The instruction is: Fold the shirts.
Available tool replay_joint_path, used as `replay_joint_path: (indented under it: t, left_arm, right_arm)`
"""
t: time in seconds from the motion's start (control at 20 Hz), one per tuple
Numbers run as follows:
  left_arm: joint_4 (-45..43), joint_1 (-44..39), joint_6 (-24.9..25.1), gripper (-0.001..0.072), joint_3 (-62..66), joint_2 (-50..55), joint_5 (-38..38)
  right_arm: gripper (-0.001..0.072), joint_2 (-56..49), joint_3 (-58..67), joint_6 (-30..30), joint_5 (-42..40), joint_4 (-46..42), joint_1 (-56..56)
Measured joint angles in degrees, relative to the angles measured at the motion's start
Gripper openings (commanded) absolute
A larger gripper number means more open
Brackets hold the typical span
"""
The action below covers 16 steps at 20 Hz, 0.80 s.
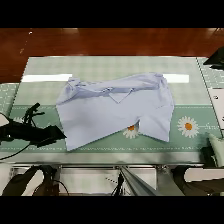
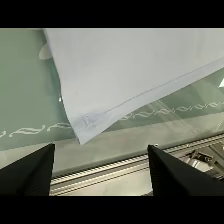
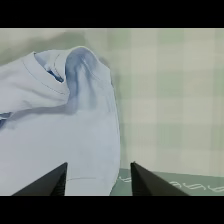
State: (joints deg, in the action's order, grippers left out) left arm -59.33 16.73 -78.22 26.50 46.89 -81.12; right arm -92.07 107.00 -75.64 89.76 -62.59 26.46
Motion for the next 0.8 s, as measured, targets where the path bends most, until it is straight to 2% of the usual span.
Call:
replay_joint_path:
  t: [0.25,0.6,0.65,0.7,0.75,0.8]
  left_arm:
    - [2.51,3.39,0.92,0.0672,-4.46,2.73,3.06]
    - [10.95,2.38,5.95,0.0668,-6.32,16.09,7.80]
    - [12.39,1.22,6.43,0.0592,-6.34,18.45,8.26]
    - [13.25,0.04,6.88,0.0392,-6.16,20.55,8.79]
    - [12.92,-1.03,6.88,0.0113,-5.81,22.53,9.92]
    - [12.07,-1.68,6.86,0.0025,-5.42,23.91,11.23]
  right_arm:
    - [0.0492,-1.44,-1.40,0.48,-0.31,0.63,0.20]
    - [0.0492,-1.75,-4.28,1.33,-1.07,0.76,0.24]
    - [0.0492,-1.81,-4.42,1.44,-1.20,0.76,0.24]
    - [0.0492,-1.81,-4.50,1.51,-1.25,0.76,0.24]
    - [0.0492,-1.81,-4.55,1.51,-1.29,0.76,0.24]
    - [0.0492,-1.81,-4.59,1.51,-1.27,0.74,0.24]
